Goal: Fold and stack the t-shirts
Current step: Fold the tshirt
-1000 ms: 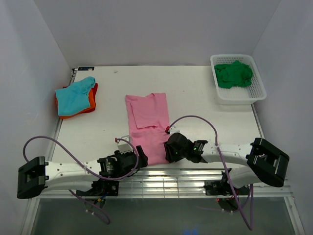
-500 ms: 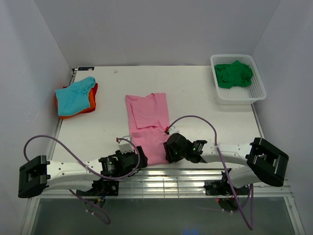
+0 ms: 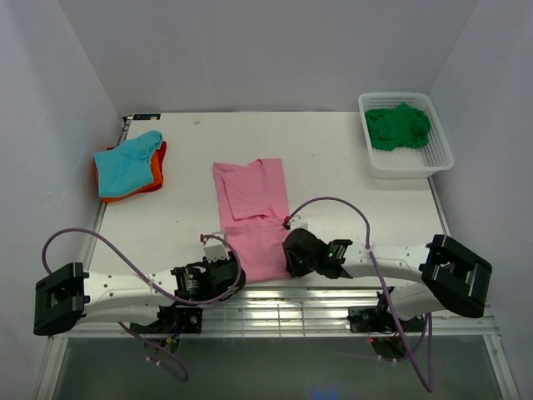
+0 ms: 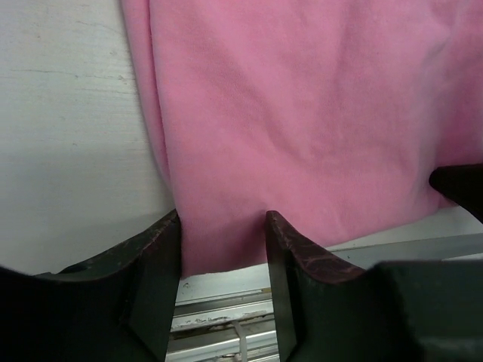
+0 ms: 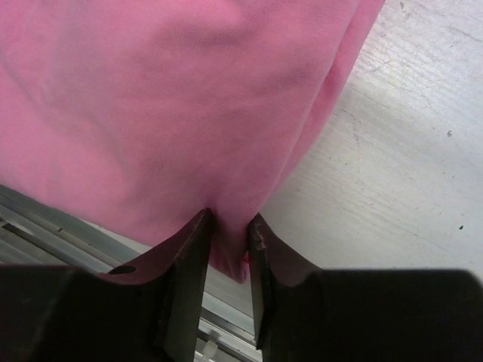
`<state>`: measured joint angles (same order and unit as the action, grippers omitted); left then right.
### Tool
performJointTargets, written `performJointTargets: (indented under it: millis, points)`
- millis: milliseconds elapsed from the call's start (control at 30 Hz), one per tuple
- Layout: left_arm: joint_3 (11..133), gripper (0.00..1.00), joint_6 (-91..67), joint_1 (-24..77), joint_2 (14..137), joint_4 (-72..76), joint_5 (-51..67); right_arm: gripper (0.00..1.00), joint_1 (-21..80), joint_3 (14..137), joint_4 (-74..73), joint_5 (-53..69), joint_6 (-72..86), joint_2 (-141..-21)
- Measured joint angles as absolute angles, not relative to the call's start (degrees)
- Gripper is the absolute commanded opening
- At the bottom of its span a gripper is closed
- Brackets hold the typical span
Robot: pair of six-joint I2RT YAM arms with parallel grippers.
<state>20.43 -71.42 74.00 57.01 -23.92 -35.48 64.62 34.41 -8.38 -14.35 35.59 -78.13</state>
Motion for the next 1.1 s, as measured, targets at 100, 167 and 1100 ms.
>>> performJointTargets:
  millis: [100,167,1100]
  points:
    - [20.45,0.41,-71.53,74.0,57.12,-24.25,-35.22,0.18,64.64,34.41,-8.86,-14.55,35.99,-78.08]
    - [20.53,0.33,-71.42,74.0,57.56,-24.6,-35.07,0.13,64.69,34.41,-8.86,-14.52,36.29,-78.08]
    - [28.84,0.01,-74.22,70.72,61.78,-32.99,-41.76,0.08,65.25,45.82,-17.1,-19.22,31.42,-81.87]
